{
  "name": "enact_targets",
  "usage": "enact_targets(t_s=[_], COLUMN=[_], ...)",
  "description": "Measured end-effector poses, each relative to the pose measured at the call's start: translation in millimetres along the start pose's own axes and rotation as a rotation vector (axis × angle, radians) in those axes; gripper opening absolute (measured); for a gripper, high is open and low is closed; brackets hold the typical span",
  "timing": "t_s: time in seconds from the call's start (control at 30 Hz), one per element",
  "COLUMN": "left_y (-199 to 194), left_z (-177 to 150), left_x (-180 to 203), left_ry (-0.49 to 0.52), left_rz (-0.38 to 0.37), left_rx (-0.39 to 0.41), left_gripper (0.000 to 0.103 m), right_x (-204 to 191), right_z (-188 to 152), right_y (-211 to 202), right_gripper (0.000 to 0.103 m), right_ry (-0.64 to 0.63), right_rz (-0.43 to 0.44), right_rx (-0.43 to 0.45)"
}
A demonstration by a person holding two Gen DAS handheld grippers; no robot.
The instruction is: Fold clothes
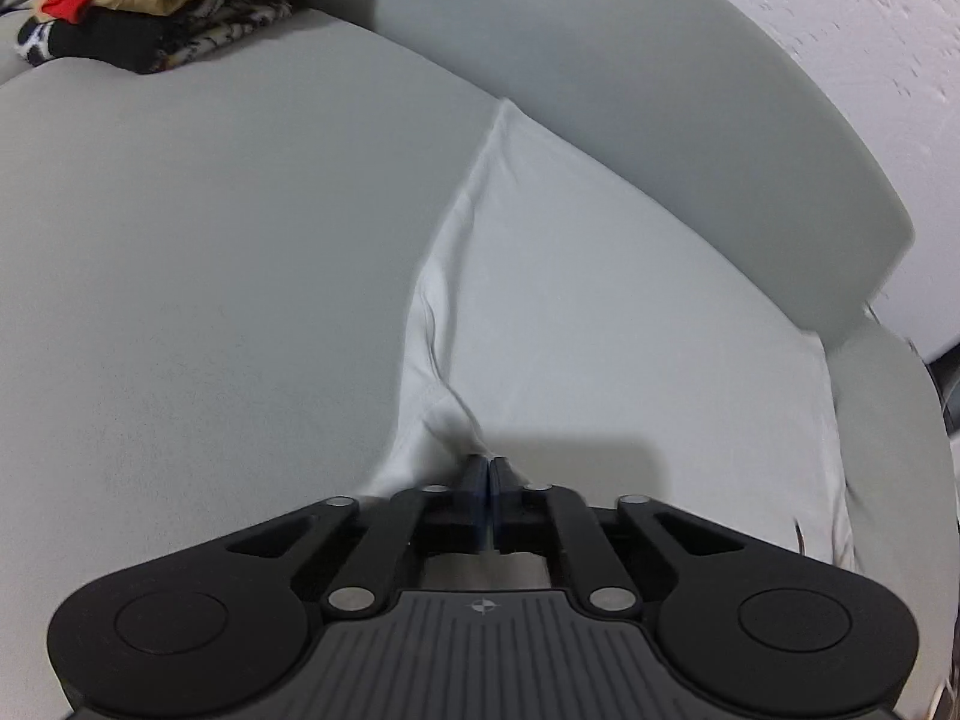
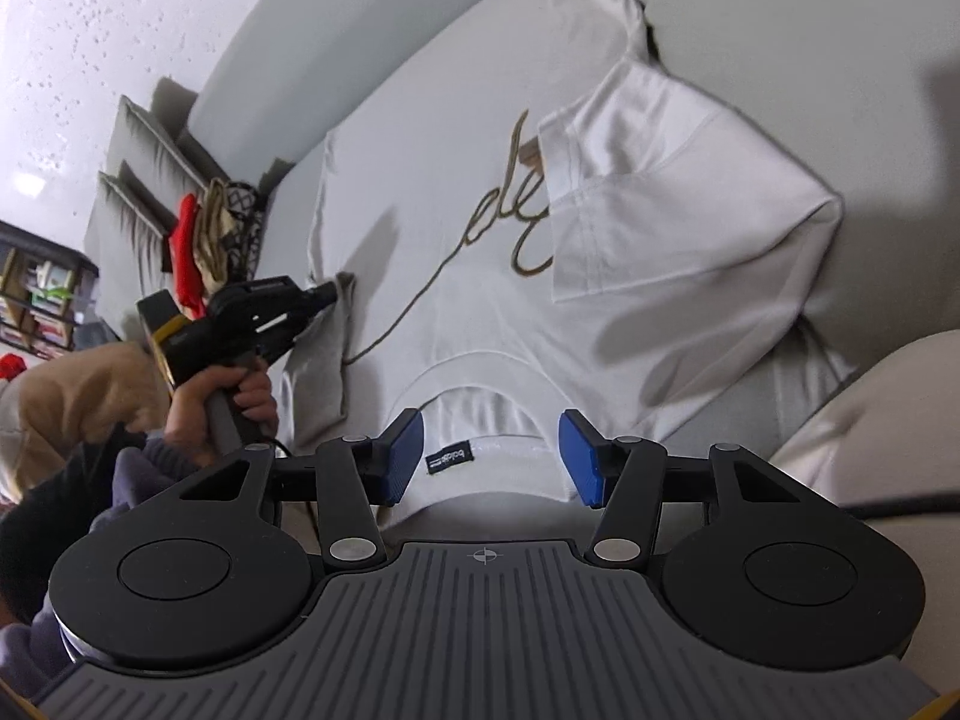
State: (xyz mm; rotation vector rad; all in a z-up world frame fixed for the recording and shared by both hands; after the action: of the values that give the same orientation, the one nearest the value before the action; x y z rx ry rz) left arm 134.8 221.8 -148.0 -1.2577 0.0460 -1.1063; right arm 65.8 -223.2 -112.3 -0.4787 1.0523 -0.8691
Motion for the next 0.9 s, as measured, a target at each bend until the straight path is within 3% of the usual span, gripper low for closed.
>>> enact_targets(t_s=[0.03, 0.17, 0.3, 0.5, 0.6, 0.8, 0.9], left_y=[-4.3, -38.8, -73.2, -74.1, -76.0, -91.7, -104.0], left_z=[-2.1, -27.2, -59.0, -96.5, -110.0, -129.1, -139.4], left_x=[4.5, 17.5, 12.7, 2.8, 0.1, 9.3, 21.0], left_ry=[0.018, 0.106, 0.101, 0.066, 0.057, 0.047, 0.091], left_rz=[0.001, -0.016, -0.044, -0.032, -0.036, 0.003, -0.036], left_rx=[-0.009, -0.04, -0.089, -0.16, -0.191, -0.304, -0.294], left_gripper=[0.005, 0.027, 0.027, 0.027, 0.027, 0.026, 0.027], right_x=[3.5, 14.9, 15.0, 16.7, 16.0, 10.4, 4.1], right_z=[-0.8, 1.0, 7.5, 18.8, 11.0, 5.2, 4.7], right_y=[-1.6, 1.6, 9.4, 32.5, 39.2, 25.7, 19.9], right_gripper=[0.057, 0.056, 0.056, 0.055, 0.045, 0.043, 0.044], right_ry=[0.015, 0.056, 0.037, -0.016, -0.05, -0.031, -0.036], right_rz=[-0.002, -0.036, -0.071, -0.157, -0.212, -0.223, -0.201], right_rx=[0.011, 0.019, 0.016, -0.031, -0.053, -0.095, -0.086])
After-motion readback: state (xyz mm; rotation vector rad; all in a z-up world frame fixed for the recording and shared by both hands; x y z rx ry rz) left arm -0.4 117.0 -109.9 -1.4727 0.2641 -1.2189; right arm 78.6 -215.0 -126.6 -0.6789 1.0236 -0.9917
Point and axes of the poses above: each gripper's, at about its wrist camera, not at the fingertips, and y roughly the way its jaws point, x to its right, z to its top, the point moved 1 cm from there along y, roughly the way its jaws point, and after that the axes turned 14 degrees about -y, right-handed, at the moved point
